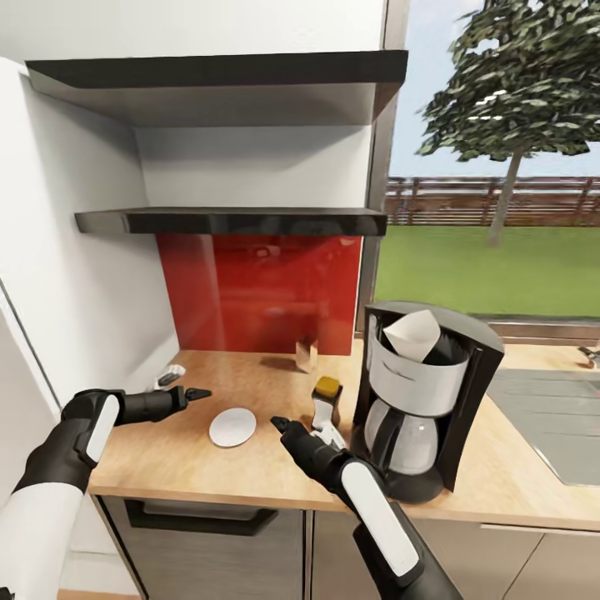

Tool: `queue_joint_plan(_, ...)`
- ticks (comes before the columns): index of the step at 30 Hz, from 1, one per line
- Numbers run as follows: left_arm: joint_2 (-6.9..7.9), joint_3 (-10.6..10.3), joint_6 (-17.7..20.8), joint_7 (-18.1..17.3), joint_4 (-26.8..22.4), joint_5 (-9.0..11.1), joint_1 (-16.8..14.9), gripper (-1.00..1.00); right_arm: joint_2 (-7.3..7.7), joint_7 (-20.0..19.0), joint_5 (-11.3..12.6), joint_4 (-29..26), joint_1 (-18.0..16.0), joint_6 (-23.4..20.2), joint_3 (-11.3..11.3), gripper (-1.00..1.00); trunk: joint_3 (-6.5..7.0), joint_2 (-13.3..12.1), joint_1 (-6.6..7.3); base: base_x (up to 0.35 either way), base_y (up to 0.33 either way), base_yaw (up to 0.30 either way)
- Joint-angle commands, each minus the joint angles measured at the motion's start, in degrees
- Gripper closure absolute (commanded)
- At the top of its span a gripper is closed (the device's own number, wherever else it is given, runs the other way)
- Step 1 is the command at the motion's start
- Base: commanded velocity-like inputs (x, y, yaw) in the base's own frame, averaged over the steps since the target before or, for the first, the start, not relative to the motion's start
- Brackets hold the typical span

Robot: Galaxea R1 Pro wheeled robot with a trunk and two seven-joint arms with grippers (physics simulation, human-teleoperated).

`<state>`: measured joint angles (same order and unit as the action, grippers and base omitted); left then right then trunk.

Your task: Set up a coffee station on the kitchen countertop: keep the coffee maker on the countertop, move the bottle of coffee from the kitchen shelf to the counter next to the coffee maker, place a paper coffee filter on top of the coffee maker, put the saucer next to the coffee maker with the coffee cup on the saucer, and place the electric kettle next to the coffee maker.

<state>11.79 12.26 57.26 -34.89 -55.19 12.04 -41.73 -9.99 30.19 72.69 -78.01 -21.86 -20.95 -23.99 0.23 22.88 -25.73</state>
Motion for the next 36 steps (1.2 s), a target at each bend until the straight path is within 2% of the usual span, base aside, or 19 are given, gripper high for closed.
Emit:
queue_joint_plan(1,-0.01,0.0,0.3,-0.2,0.0,0.0,0.0,-1.00,-0.01,0.4,0.3,0.8,0.0,0.0,0.0,-1.00,-0.02,0.0,-0.06,0.326,0.000,0.000)
queue_joint_plan(12,-0.08,-0.3,0.3,-0.2,0.2,-0.1,0.2,-1.00,-0.01,0.4,0.4,2.4,0.0,0.1,-0.1,-1.00,-0.02,0.0,-0.06,0.285,0.075,0.000)
queue_joint_plan(26,-0.01,-0.3,0.2,-0.2,0.2,-0.1,0.3,-1.00,-0.01,0.4,0.5,4.4,0.0,0.1,-0.2,-1.00,-0.02,0.0,-0.06,0.018,0.014,0.000)
queue_joint_plan(36,-0.19,-0.3,-0.1,0.0,0.2,-0.2,0.3,-1.00,-0.01,0.3,0.5,6.7,0.0,0.1,-0.2,-1.00,-0.02,0.0,-0.06,0.000,0.151,-0.083)
